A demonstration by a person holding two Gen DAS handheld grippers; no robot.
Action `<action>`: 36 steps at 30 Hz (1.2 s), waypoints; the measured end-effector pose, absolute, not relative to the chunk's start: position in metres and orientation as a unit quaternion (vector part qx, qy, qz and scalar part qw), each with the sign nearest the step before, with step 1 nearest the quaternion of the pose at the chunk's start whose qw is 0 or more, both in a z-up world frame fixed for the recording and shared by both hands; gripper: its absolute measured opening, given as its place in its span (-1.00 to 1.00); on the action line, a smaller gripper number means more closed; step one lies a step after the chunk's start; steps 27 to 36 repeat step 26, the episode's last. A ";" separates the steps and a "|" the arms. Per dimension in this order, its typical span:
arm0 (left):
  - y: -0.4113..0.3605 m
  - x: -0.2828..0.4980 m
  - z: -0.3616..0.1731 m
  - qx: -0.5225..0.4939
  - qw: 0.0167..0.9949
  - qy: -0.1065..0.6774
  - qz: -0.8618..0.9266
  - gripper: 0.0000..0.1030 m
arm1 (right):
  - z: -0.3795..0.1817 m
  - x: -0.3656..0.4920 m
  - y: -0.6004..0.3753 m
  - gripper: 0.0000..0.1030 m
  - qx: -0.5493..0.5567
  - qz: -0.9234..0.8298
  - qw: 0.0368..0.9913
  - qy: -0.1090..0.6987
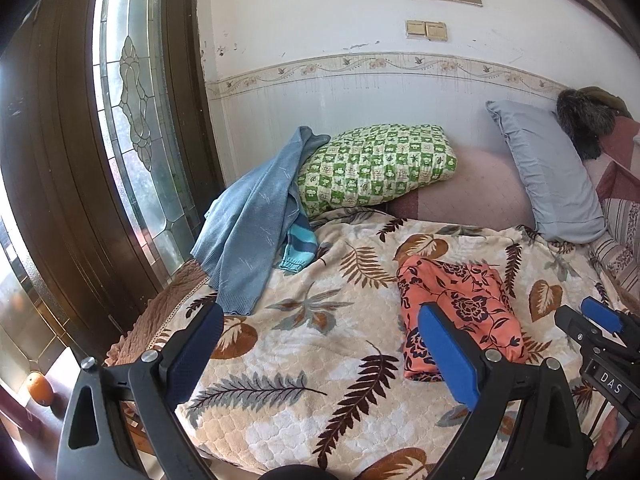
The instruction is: Fold small clothes
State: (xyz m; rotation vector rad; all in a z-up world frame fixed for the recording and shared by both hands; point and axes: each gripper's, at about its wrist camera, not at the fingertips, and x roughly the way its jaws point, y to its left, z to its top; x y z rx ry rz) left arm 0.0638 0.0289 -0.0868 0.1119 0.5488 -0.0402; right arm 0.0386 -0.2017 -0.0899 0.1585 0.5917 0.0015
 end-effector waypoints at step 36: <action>-0.011 0.104 -0.089 0.042 0.953 0.278 -0.110 0.90 | -0.109 0.052 -0.239 0.17 0.091 -0.027 0.947 0.308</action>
